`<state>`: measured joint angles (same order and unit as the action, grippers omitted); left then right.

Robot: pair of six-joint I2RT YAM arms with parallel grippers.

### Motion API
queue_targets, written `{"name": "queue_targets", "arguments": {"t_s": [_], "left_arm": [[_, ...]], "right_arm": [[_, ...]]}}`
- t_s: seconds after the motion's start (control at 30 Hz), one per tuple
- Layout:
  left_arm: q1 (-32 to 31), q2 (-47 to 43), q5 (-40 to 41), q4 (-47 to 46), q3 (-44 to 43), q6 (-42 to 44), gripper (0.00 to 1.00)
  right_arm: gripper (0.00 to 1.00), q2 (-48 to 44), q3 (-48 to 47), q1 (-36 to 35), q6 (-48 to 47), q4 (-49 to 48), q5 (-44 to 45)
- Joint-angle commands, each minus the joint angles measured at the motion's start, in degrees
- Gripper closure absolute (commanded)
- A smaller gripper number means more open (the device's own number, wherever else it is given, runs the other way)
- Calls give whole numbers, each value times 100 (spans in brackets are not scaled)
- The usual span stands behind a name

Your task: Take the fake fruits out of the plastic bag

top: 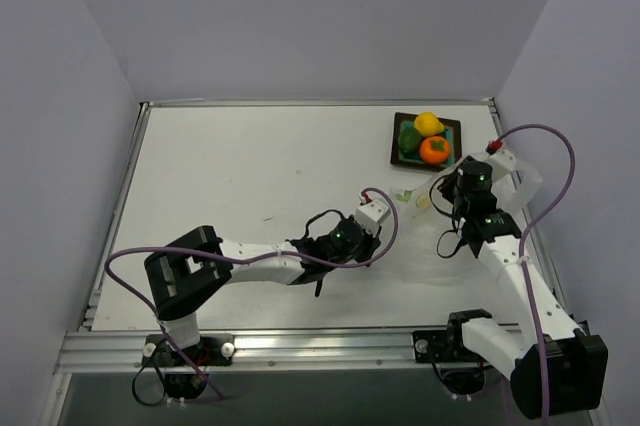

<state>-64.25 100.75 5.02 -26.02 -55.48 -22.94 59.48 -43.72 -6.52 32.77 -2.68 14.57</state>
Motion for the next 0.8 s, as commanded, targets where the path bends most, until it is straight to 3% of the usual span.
{"name": "queue_targets", "arguments": {"t_s": [0.0, 0.07, 0.23, 0.47, 0.6, 0.77], "left_arm": [[-53, -205, -53, -202, -173, -70, 98], [-61, -179, -62, -210, -173, -79, 98], [-61, -143, 26, -184, -182, -35, 98], [-61, -178, 17, -202, -165, -35, 98], [-61, -170, -9, -219, -164, -61, 98], [-79, -135, -71, -237, -191, -79, 98]], "right_arm": [[78, -305, 705, -33, 553, 601, 256], [77, -201, 725, 46, 642, 742, 371], [63, 239, 567, 572, 1055, 1383, 759], [55, 406, 637, 1434, 1161, 1560, 1267], [31, 625, 602, 1802, 925, 1542, 1628], [27, 1091, 418, 1883, 687, 1131, 1480]]}}
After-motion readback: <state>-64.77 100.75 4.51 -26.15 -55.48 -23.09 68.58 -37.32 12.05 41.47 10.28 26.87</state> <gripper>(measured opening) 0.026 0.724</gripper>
